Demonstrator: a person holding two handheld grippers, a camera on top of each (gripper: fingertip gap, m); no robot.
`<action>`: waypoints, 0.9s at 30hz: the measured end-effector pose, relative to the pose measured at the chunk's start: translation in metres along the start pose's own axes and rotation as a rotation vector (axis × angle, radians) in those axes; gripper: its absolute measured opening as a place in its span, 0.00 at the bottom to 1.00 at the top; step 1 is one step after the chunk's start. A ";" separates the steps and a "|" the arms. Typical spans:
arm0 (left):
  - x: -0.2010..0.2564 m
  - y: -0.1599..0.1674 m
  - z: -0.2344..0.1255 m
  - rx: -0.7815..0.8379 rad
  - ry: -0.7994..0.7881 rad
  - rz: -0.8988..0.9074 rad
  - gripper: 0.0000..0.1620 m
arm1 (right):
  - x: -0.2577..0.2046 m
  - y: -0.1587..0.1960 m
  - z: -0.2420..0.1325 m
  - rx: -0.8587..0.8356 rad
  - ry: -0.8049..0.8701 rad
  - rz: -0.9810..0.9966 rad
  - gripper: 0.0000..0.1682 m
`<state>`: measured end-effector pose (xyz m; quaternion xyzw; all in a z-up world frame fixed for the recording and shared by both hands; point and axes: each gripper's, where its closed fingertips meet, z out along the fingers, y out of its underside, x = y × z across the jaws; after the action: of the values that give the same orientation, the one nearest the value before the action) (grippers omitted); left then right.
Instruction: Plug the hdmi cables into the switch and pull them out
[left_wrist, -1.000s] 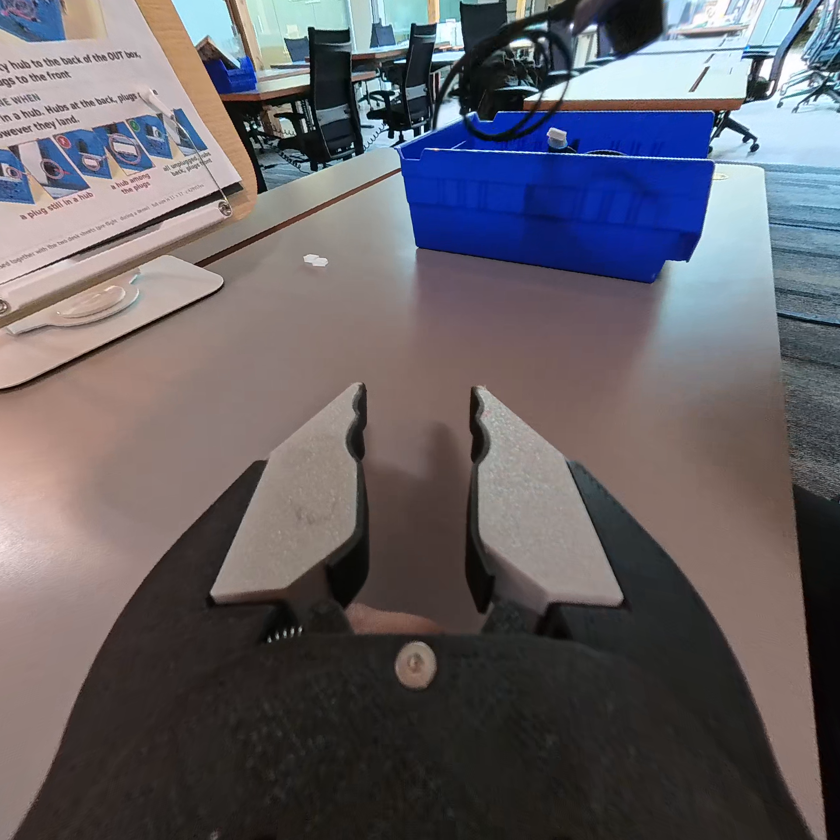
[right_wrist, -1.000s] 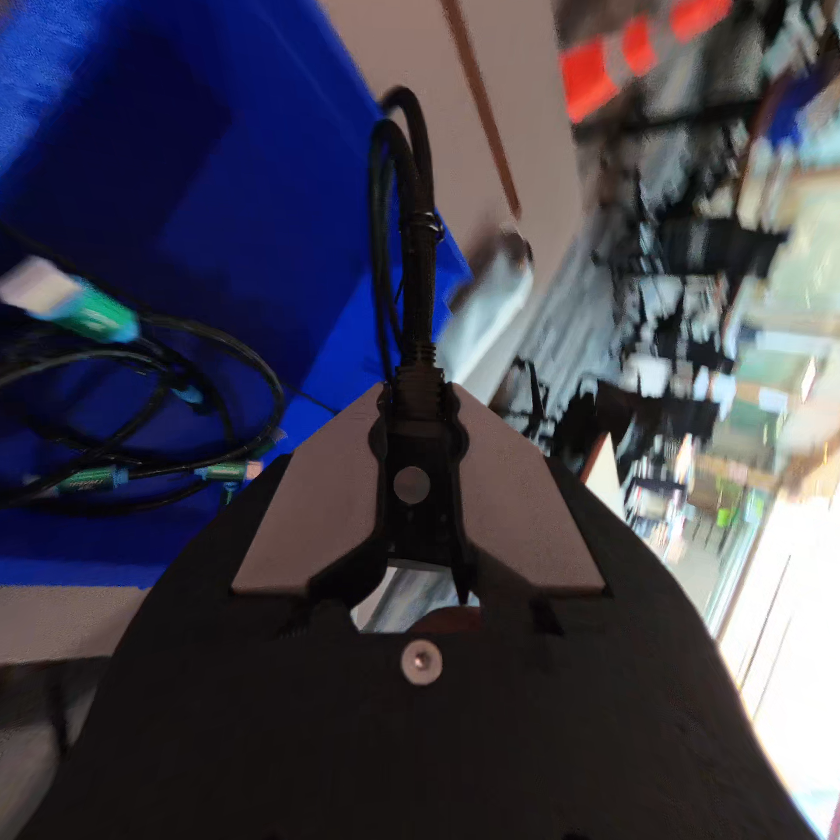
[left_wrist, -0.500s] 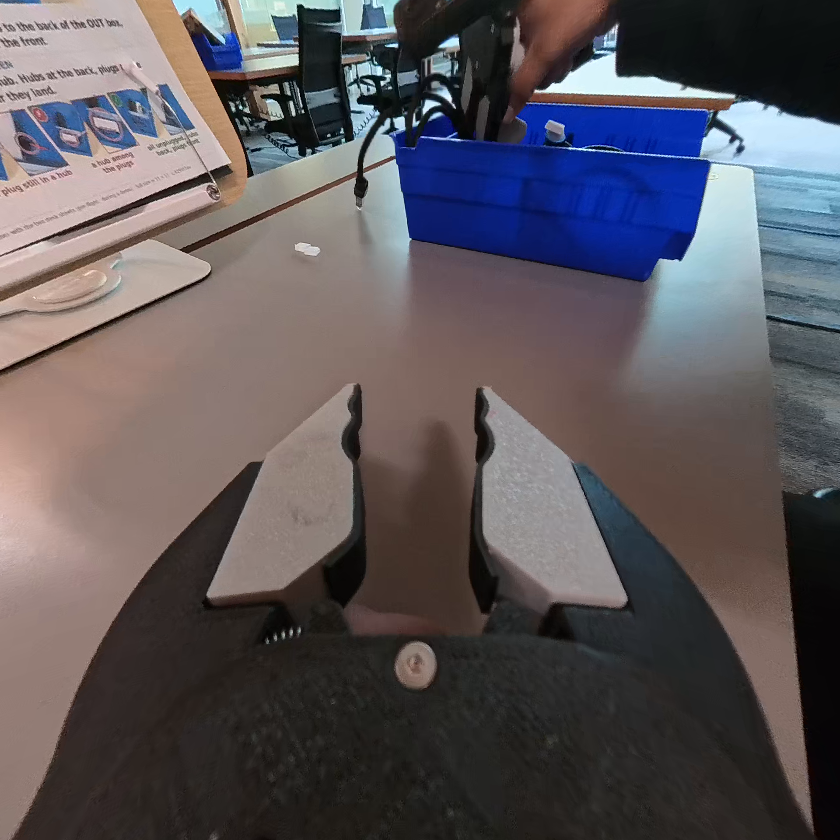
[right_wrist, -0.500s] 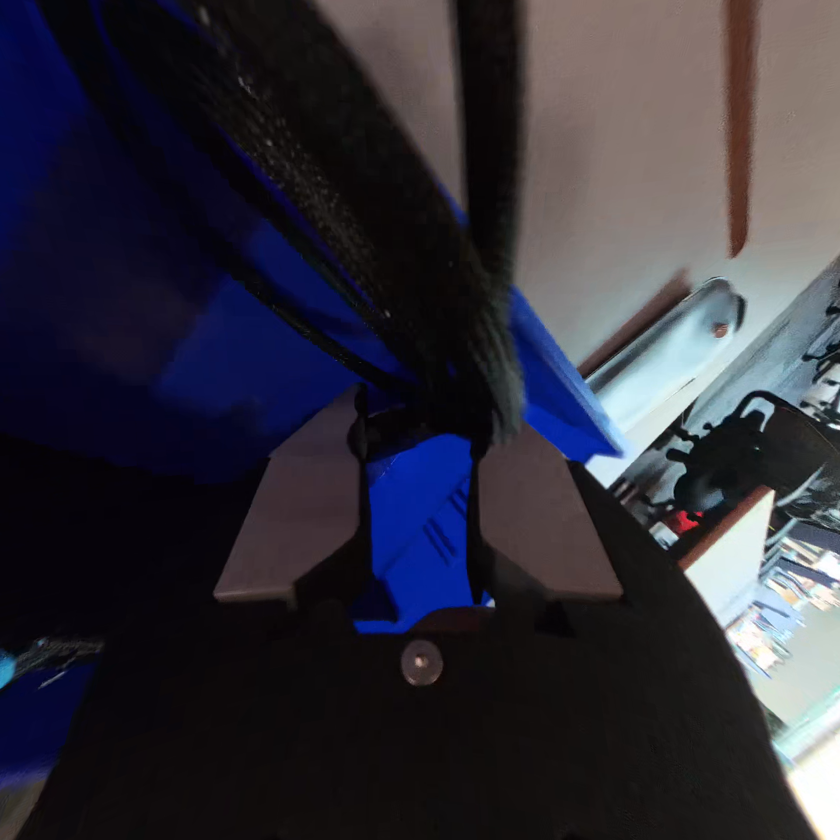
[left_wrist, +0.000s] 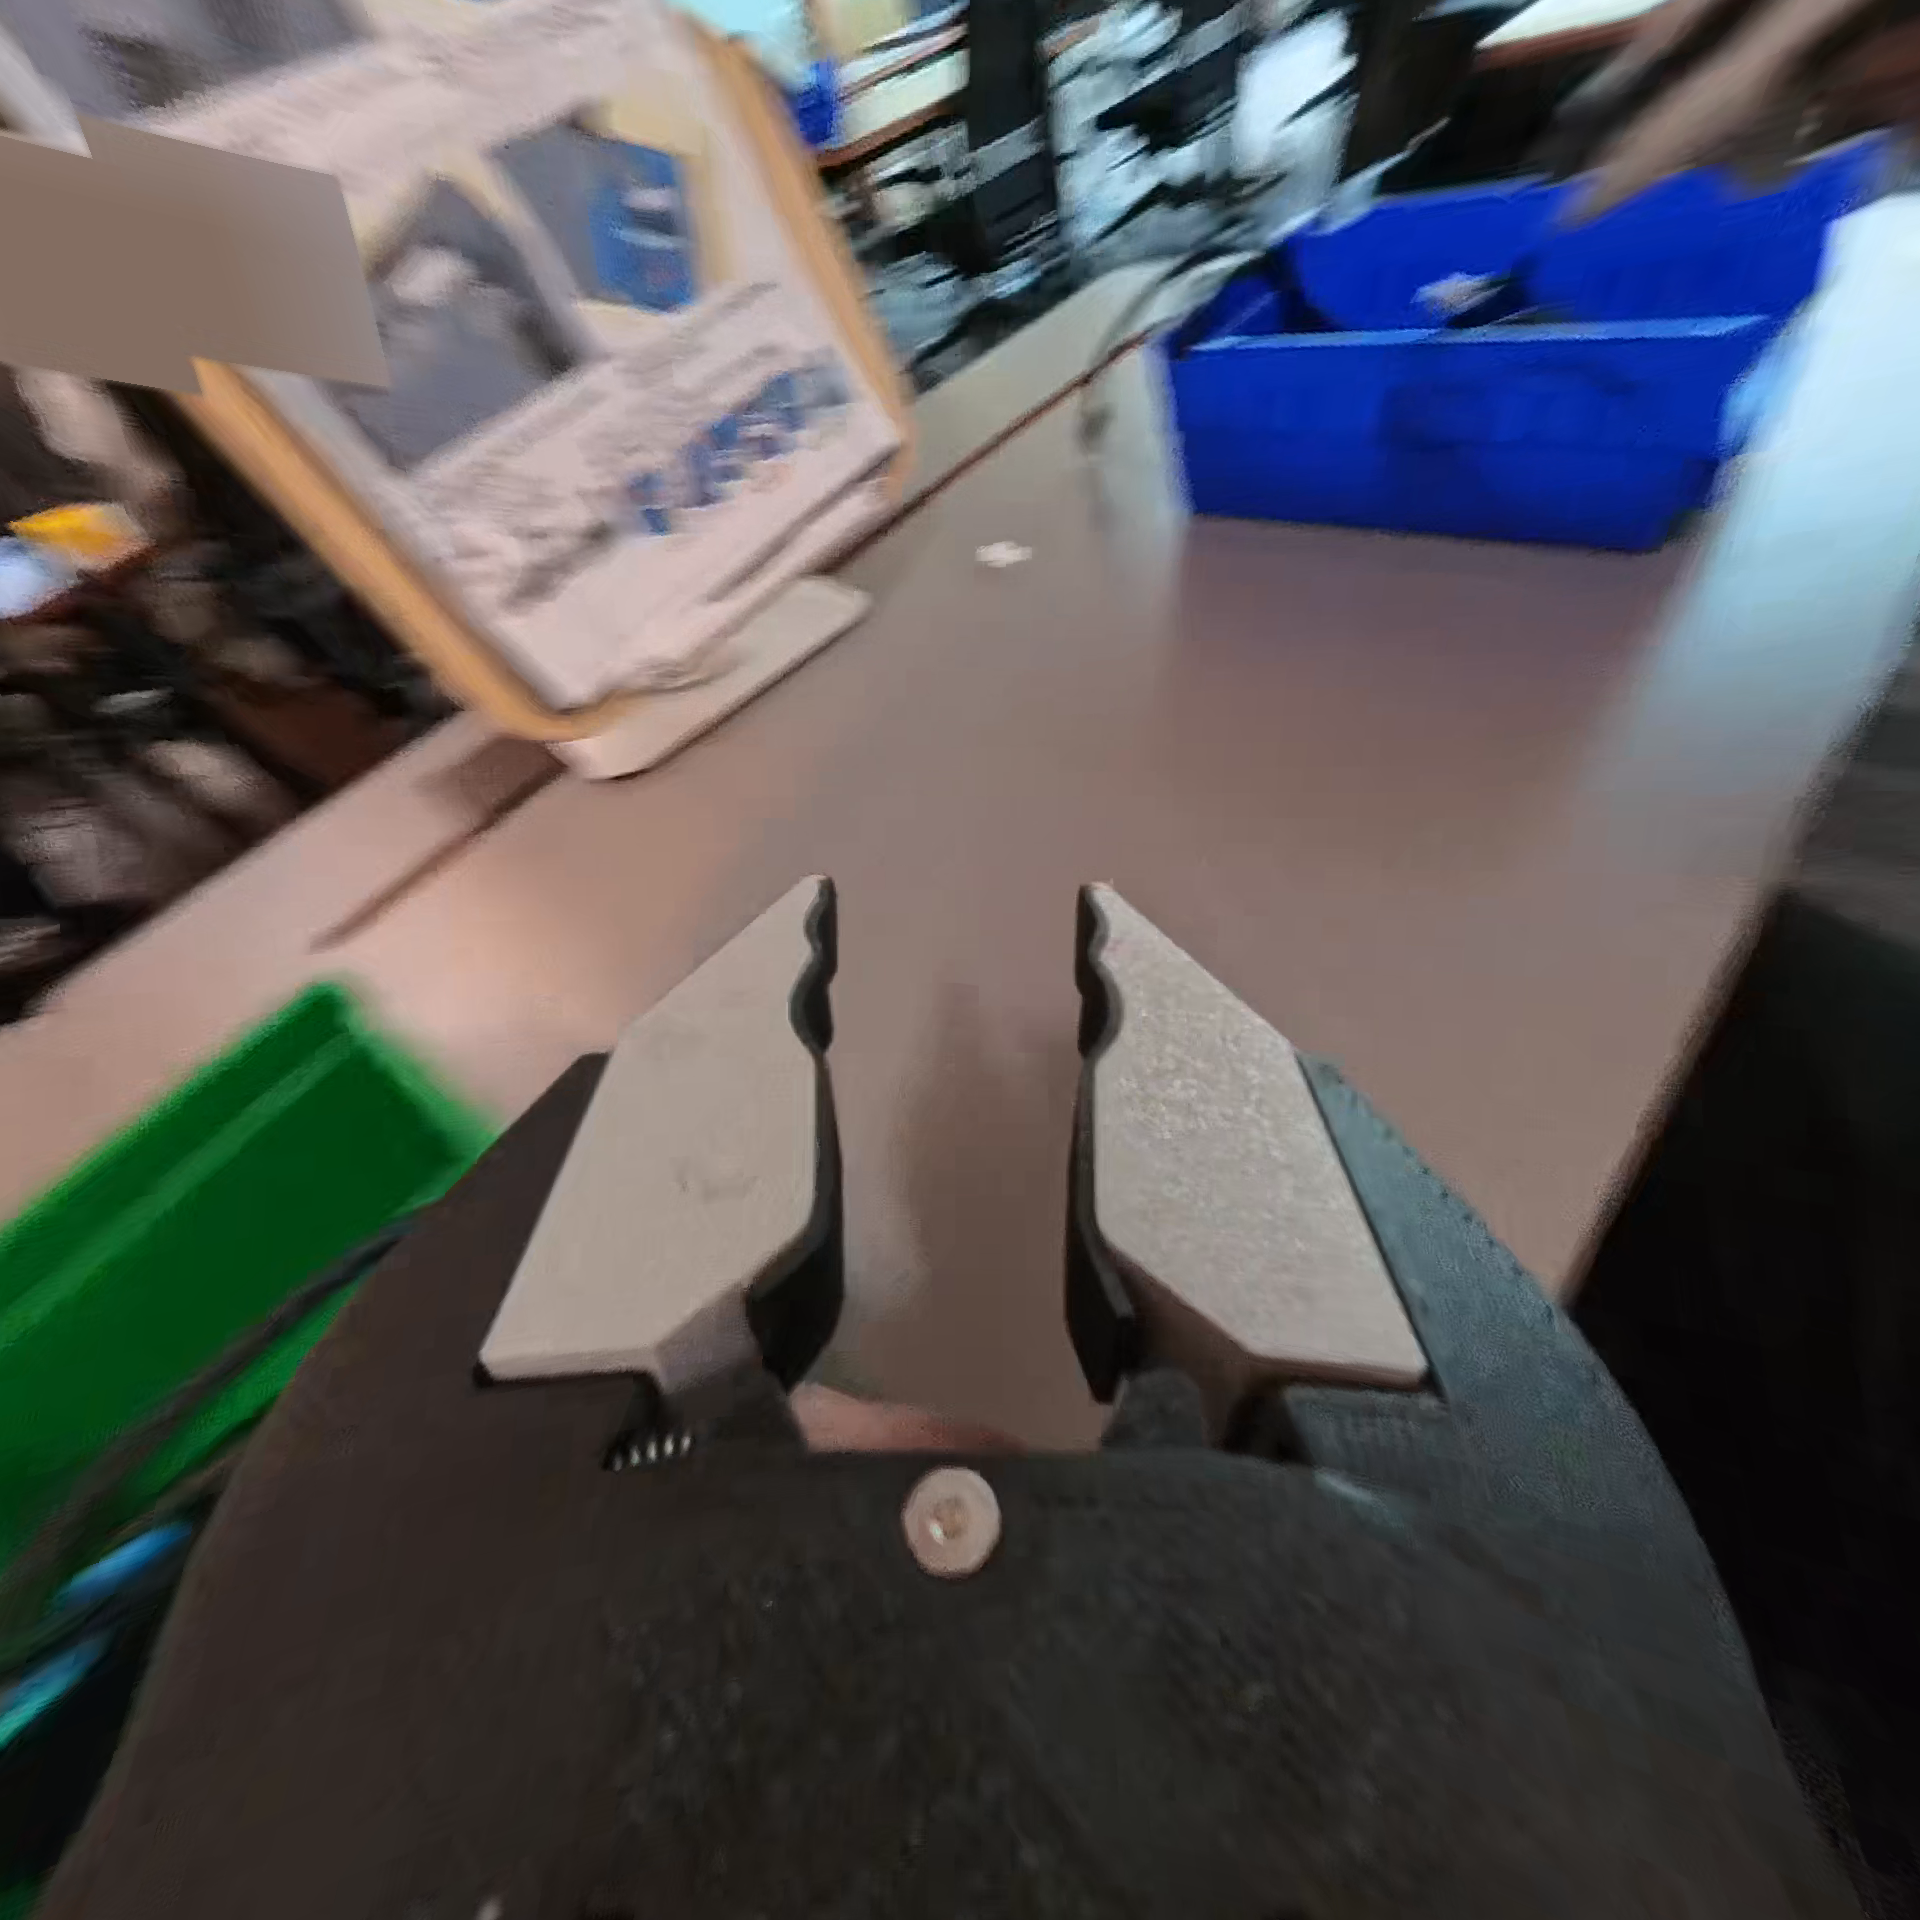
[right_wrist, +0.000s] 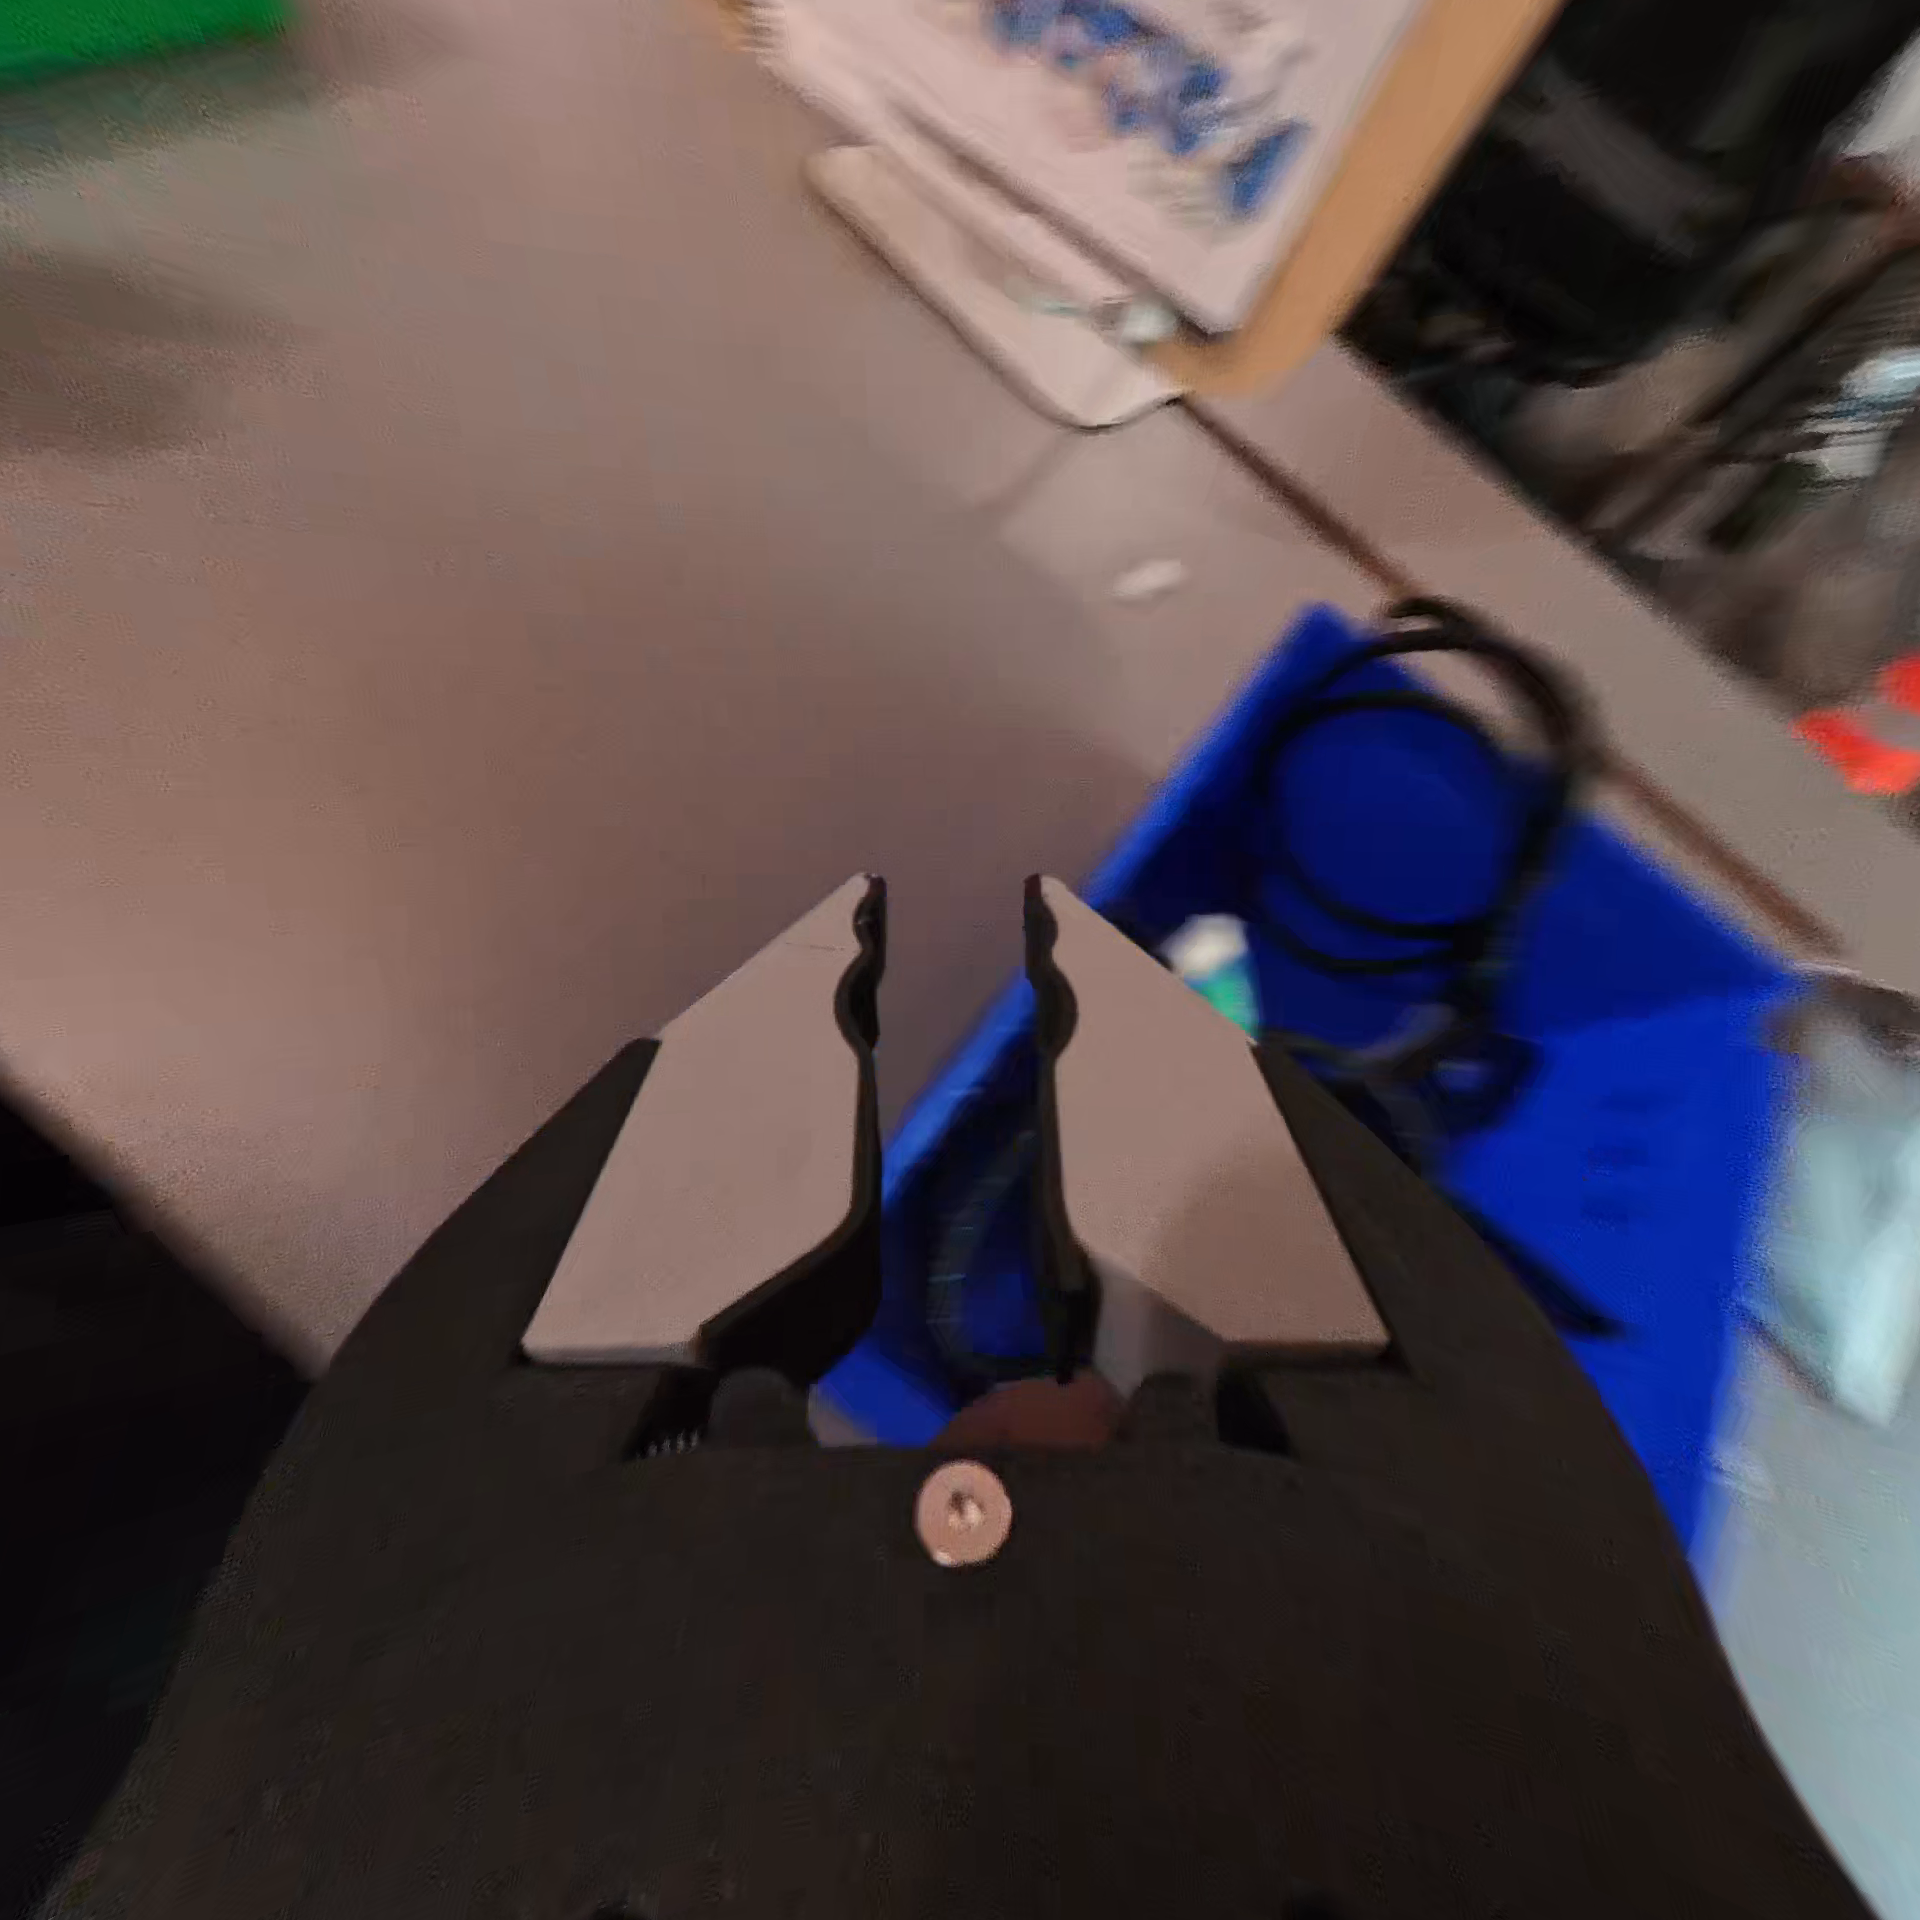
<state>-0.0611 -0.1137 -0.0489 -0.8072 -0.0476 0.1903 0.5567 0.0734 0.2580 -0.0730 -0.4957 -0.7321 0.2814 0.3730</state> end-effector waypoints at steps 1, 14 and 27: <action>-0.031 0.001 -0.014 -0.044 -0.100 0.033 0.27 | -0.027 0.003 -0.001 0.011 -0.101 0.025 0.16; -0.172 0.128 -0.028 -0.879 -0.269 0.310 0.02 | -0.189 -0.025 -0.011 0.189 -0.687 0.093 0.24; -0.130 -0.130 -0.057 -0.100 -0.481 0.368 0.00 | -0.205 -0.084 -0.006 0.415 -0.774 0.273 0.26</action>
<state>-0.1431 -0.1531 0.1212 -0.7604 -0.0402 0.4710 0.4453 0.0824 0.0369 -0.0585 -0.3610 -0.6736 0.6331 0.1231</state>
